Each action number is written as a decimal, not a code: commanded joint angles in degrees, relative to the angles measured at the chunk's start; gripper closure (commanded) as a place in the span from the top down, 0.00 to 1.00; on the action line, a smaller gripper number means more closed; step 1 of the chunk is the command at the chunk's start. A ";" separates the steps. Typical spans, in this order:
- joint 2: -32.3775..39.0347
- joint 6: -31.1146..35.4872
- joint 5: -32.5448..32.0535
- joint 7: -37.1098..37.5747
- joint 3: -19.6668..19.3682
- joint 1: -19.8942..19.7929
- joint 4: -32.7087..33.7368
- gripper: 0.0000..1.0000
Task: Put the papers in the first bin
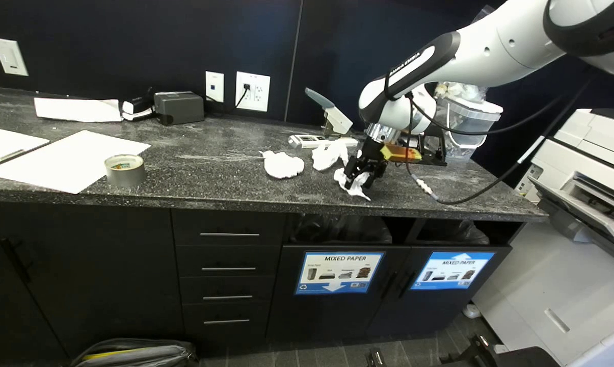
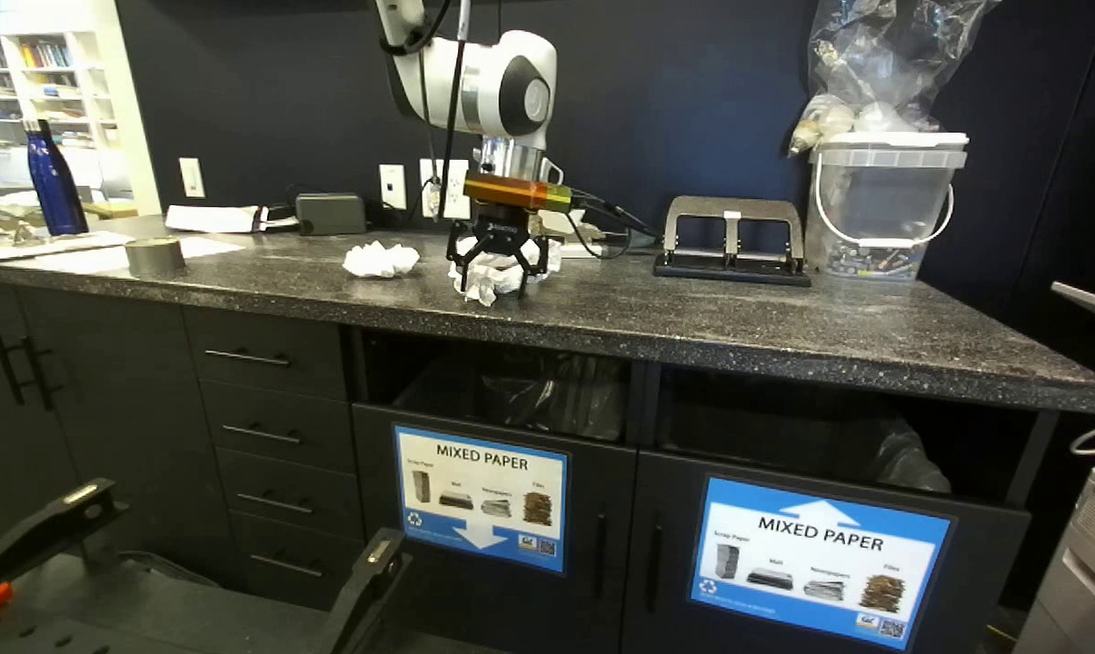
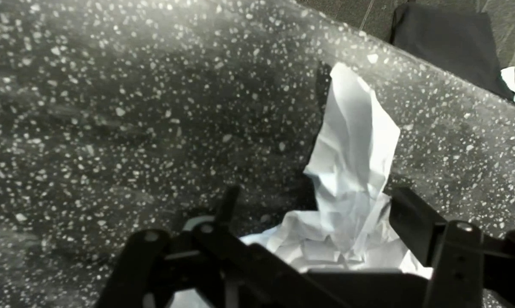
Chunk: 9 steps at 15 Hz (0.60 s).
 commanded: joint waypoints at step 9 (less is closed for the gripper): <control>0.32 5.12 -4.18 3.67 -2.94 2.55 -0.81 0.11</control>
